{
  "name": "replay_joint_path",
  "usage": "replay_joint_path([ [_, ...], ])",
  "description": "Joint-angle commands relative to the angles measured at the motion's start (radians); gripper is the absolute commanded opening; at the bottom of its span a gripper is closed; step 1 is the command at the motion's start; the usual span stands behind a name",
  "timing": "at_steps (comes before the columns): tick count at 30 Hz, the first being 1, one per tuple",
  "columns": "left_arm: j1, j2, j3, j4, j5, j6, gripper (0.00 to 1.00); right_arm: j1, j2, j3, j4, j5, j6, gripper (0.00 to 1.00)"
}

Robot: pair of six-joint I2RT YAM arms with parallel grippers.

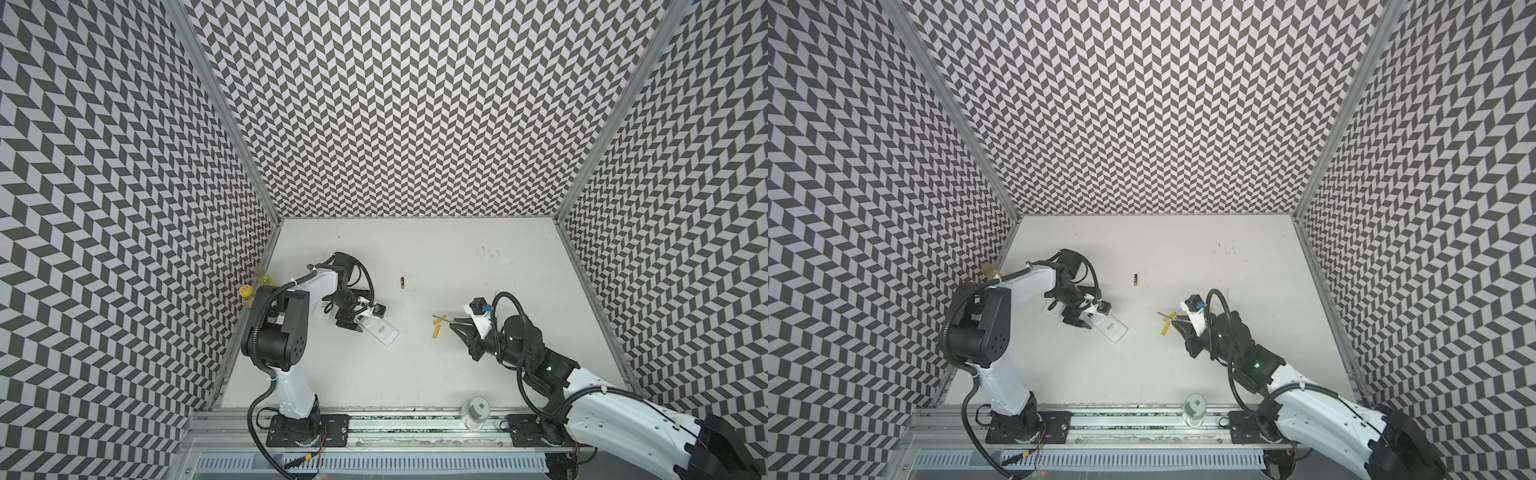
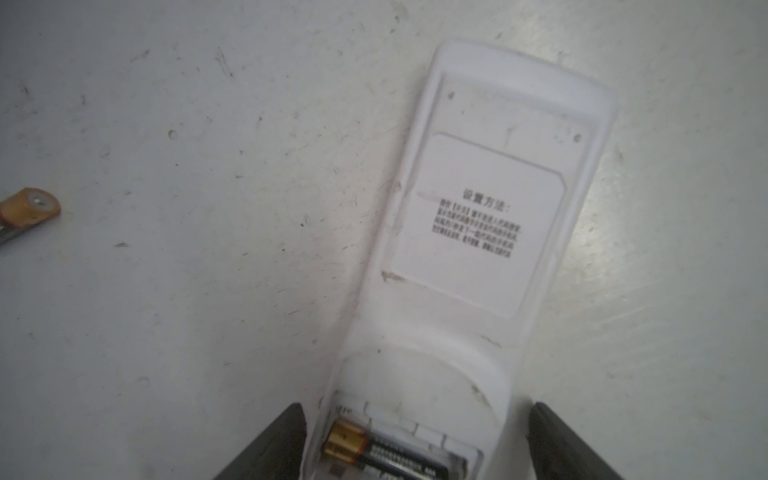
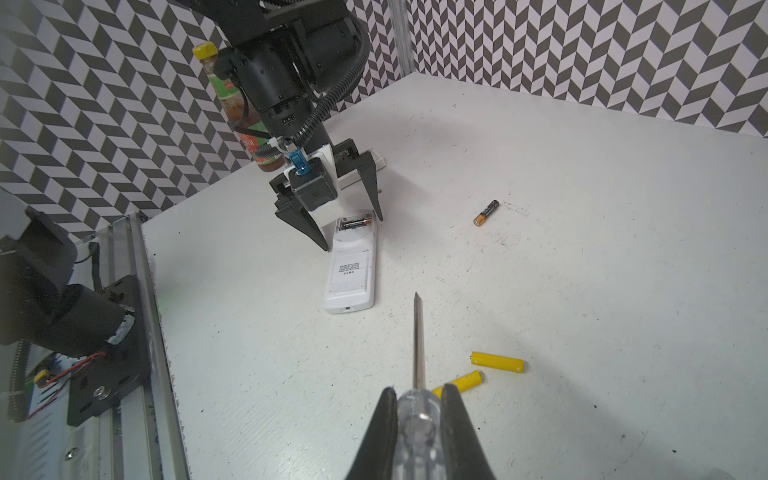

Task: Unload the batteries from the remote control
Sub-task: 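Grip the remote's battery end with the left gripper while the right brings the screwdriver over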

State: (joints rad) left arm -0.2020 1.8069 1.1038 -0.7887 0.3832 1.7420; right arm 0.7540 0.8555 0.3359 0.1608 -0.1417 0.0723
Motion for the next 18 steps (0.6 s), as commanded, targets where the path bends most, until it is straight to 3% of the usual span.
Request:
replay_joint_path([
  [1, 0.007, 0.027, 0.009, 0.01, -0.005, 0.045, 0.83, -0.004, 0.01, 0.017, 0.039, 0.007, 0.002, 0.0],
  [5, 0.006, 0.03, 0.009, 0.009, -0.017, 0.03, 0.76, -0.004, 0.01, 0.032, 0.012, 0.009, -0.001, 0.0],
  [10, 0.007, 0.021, -0.007, 0.015, -0.036, 0.035, 0.59, -0.005, 0.003, -0.021, 0.092, 0.012, 0.007, 0.0],
  [13, 0.007, -0.005, -0.018, 0.019, -0.017, 0.014, 0.5, -0.006, 0.003, 0.004, 0.055, 0.019, 0.003, 0.0],
  [18, 0.005, -0.085, -0.086, 0.112, 0.023, -0.061, 0.49, -0.011, 0.036, 0.019, 0.053, -0.002, -0.007, 0.0],
])
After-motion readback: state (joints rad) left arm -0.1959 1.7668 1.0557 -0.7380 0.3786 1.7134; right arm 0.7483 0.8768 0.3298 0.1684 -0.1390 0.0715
